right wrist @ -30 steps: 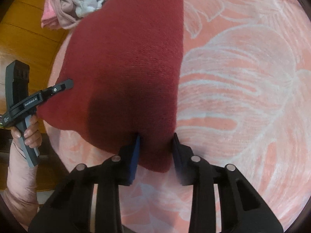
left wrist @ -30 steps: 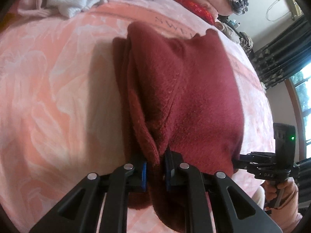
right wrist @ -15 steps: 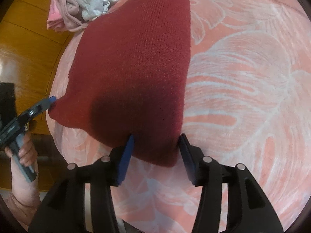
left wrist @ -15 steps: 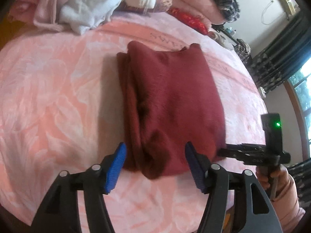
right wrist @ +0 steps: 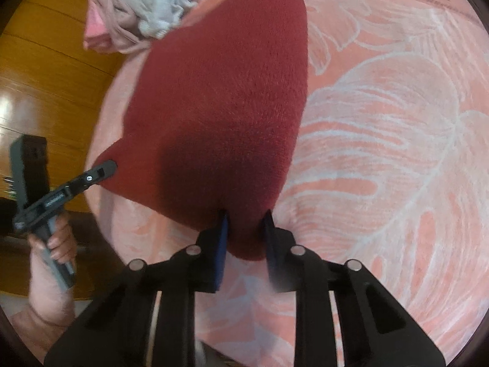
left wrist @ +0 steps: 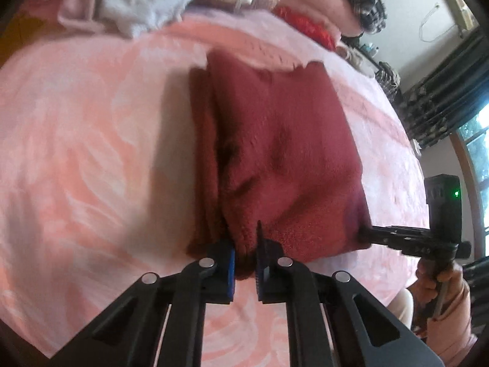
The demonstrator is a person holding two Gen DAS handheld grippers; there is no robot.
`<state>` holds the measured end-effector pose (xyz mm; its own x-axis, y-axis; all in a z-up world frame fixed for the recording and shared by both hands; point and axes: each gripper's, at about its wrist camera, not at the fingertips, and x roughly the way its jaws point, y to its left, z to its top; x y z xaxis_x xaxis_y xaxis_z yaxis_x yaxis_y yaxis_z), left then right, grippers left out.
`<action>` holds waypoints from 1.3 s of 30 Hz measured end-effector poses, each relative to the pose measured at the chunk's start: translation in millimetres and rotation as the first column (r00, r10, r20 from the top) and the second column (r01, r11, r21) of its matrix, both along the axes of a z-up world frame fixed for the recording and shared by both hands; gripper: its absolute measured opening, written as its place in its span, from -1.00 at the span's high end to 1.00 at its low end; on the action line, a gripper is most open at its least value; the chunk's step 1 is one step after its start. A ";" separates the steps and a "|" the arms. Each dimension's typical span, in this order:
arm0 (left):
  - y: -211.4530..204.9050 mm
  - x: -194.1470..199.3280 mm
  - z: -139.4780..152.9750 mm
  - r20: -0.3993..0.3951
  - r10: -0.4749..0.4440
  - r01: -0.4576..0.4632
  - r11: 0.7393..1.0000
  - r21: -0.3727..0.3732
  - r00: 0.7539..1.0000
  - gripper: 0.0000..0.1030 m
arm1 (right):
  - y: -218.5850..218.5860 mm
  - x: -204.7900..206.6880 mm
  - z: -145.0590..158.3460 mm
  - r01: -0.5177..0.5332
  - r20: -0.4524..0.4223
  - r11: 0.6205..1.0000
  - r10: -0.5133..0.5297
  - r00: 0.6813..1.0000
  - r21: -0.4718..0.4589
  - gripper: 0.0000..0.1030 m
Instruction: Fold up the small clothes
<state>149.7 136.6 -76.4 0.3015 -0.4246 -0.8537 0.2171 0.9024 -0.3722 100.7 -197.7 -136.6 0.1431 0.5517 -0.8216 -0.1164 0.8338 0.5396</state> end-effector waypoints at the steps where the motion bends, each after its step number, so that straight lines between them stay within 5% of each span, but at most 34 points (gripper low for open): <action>1: 2.1 -0.6 -0.4 0.000 -0.005 0.005 1.000 0.001 1.000 0.82 | 0.4 -0.2 0.3 -0.009 0.004 1.000 0.009 1.000 -0.005 0.64; 9: -9.2 -0.1 -55.7 -0.055 -0.054 0.059 0.992 0.110 0.997 0.81 | 7.7 0.5 -27.9 -0.039 -0.035 0.993 0.035 0.999 -0.111 0.63; 13: -16.8 -3.9 -52.4 -0.023 -0.081 0.084 0.986 0.145 0.996 0.79 | 14.4 4.1 -26.6 -0.064 -0.040 0.990 0.060 0.997 -0.127 0.49; 16: -16.0 -4.1 -38.2 -0.025 -0.093 0.095 0.986 0.134 0.995 0.59 | 15.7 6.5 -10.0 -0.085 -0.015 0.989 0.084 0.996 -0.118 0.24; 18: -11.4 -1.8 -24.5 -0.001 -0.077 0.076 0.987 0.145 0.997 -0.05 | 11.8 10.2 7.1 -0.078 0.041 0.987 0.084 0.996 -0.139 -0.07; 20: -8.8 5.6 -6.2 0.058 -0.065 0.054 0.985 0.165 0.996 -0.16 | 5.6 18.8 21.9 -0.063 0.080 0.988 0.075 0.994 -0.143 -0.09; 27: -17.5 82.3 11.2 0.069 0.022 -0.031 0.991 0.133 0.997 -0.19 | 6.9 58.9 35.2 -0.017 0.110 0.985 0.036 0.993 -0.172 -0.13; 37: -33.0 172.0 -23.7 -0.039 0.134 -0.130 0.987 0.093 0.990 -0.18 | 9.3 77.1 9.3 -0.002 0.073 0.988 0.014 0.997 -0.155 -0.13; 39: -33.2 175.9 -28.6 -0.068 0.125 -0.122 0.991 0.046 0.990 0.54 | 8.7 76.8 6.8 -0.004 0.071 0.990 0.014 0.997 -0.139 -0.13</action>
